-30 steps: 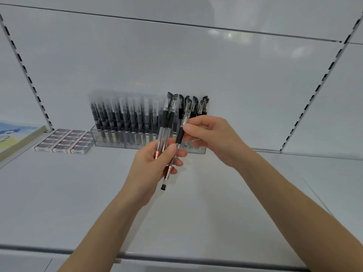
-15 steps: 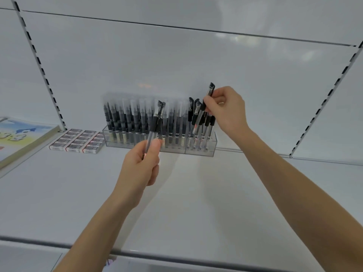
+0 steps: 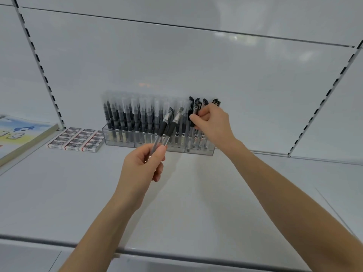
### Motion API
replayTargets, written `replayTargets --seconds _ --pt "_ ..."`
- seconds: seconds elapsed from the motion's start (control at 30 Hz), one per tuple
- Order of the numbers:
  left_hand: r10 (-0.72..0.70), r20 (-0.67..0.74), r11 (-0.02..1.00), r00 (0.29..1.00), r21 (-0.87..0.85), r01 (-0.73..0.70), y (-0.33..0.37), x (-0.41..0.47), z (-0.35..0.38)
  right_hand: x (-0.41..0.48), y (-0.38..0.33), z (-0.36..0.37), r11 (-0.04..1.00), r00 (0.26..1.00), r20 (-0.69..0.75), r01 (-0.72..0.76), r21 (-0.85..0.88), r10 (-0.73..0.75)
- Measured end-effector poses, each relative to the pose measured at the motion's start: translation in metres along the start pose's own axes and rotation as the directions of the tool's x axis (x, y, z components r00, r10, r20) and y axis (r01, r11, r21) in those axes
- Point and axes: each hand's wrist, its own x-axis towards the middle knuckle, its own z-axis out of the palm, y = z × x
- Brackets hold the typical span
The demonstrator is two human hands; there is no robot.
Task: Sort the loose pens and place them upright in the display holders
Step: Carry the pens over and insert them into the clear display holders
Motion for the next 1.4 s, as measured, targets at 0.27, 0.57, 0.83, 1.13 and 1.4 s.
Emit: replayTargets --seconds 0.27,0.57,0.83,1.13,1.4 --pt "-0.014 0.052 0.998 0.999 -0.068 0.017 0.002 -0.003 0.009 -0.046 -0.016 -0.015 0.896 0.989 0.13 -0.119 0.427 0.069" --pt "-0.015 0.031 1.0 0.999 -0.007 0.015 -0.001 0.002 0.011 -0.031 -0.021 -0.043 0.86 0.997 0.035 -0.078 0.504 0.07" --pt "-0.077 -0.003 0.994 0.997 -0.084 0.076 0.005 0.001 0.003 -0.001 -0.012 -0.041 0.982 0.982 -0.156 0.125 0.141 -0.102" --pt "-0.048 -0.011 0.997 0.999 -0.062 0.048 0.003 -0.001 0.0 0.005 0.007 -0.017 0.997 0.997 -0.017 0.073 -0.03 -0.074" --pt "-0.021 0.023 0.998 1.0 -0.062 0.022 0.0 0.0 0.001 -0.007 0.009 -0.021 1.0 1.0 0.008 -0.009 -0.004 0.009"
